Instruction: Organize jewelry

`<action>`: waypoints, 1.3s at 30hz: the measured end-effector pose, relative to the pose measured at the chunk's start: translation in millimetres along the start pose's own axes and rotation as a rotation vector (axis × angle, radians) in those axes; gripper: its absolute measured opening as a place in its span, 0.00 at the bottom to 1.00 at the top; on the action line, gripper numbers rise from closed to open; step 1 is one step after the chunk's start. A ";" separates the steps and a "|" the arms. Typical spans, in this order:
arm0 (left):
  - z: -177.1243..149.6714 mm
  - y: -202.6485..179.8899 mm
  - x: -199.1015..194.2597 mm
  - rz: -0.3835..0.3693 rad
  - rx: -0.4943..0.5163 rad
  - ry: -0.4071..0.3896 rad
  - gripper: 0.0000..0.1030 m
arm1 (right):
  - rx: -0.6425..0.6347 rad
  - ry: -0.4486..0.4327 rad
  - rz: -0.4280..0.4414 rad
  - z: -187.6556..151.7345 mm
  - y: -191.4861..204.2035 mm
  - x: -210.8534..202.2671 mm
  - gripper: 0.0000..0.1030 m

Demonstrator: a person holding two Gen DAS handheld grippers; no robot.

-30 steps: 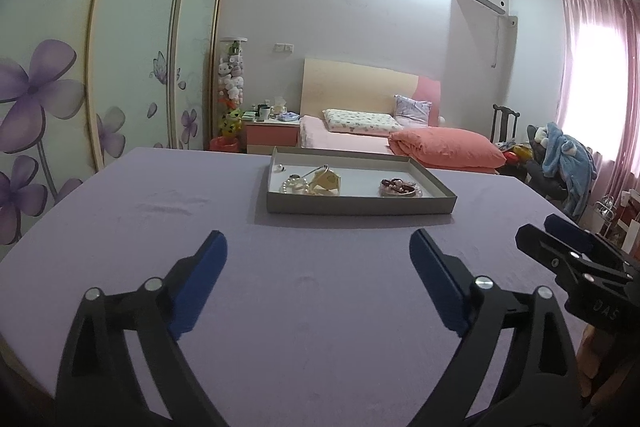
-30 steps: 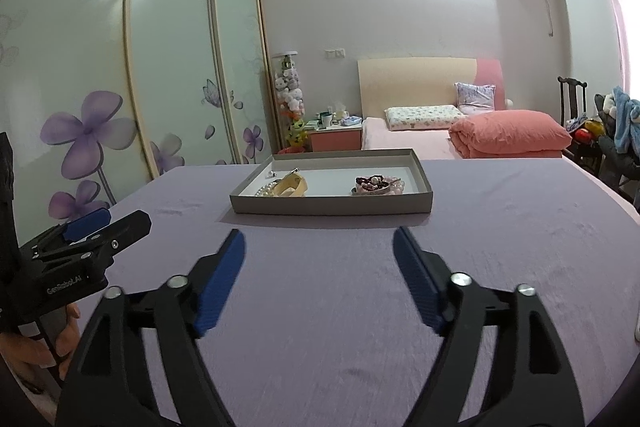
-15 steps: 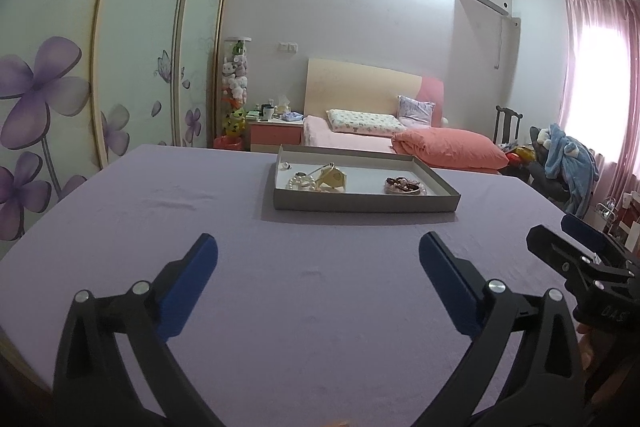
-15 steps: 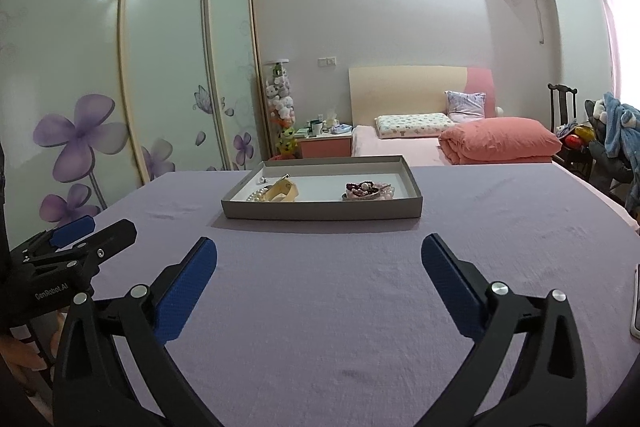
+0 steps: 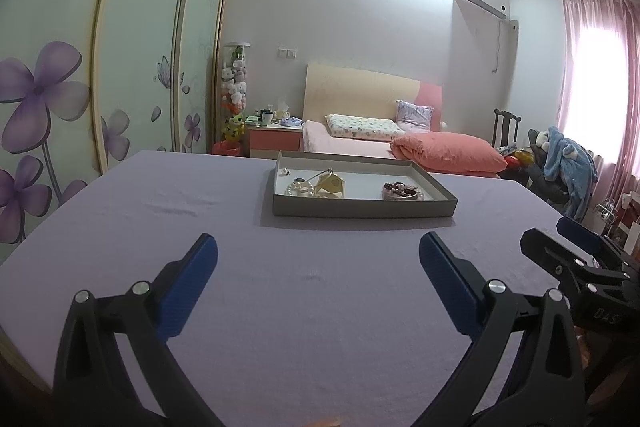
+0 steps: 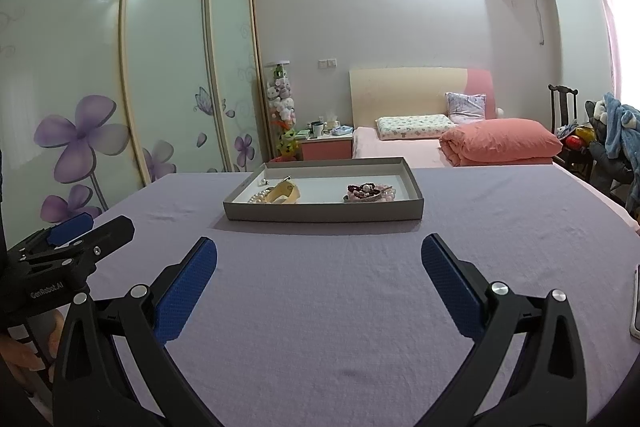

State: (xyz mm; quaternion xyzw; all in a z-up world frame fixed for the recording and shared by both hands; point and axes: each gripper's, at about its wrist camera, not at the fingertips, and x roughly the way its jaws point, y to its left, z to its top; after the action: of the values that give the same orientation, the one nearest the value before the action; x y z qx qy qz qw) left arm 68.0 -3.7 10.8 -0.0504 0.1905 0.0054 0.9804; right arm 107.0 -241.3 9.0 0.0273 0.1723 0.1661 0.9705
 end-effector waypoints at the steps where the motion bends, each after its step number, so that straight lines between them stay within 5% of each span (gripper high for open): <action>1: 0.3 -0.2 -0.2 0.001 0.002 0.001 0.96 | 0.000 0.001 0.000 0.0 0.0 0.1 0.98; 39: 4.2 -1.1 5.5 0.072 0.024 -0.009 0.96 | 0.002 0.003 -0.030 0.1 0.0 -1.6 0.98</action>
State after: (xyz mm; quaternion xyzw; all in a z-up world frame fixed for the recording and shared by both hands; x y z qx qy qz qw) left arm 74.7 -4.5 12.8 -0.0315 0.1878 0.0388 0.9809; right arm 105.6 -241.9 9.6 0.0255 0.1745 0.1516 0.9726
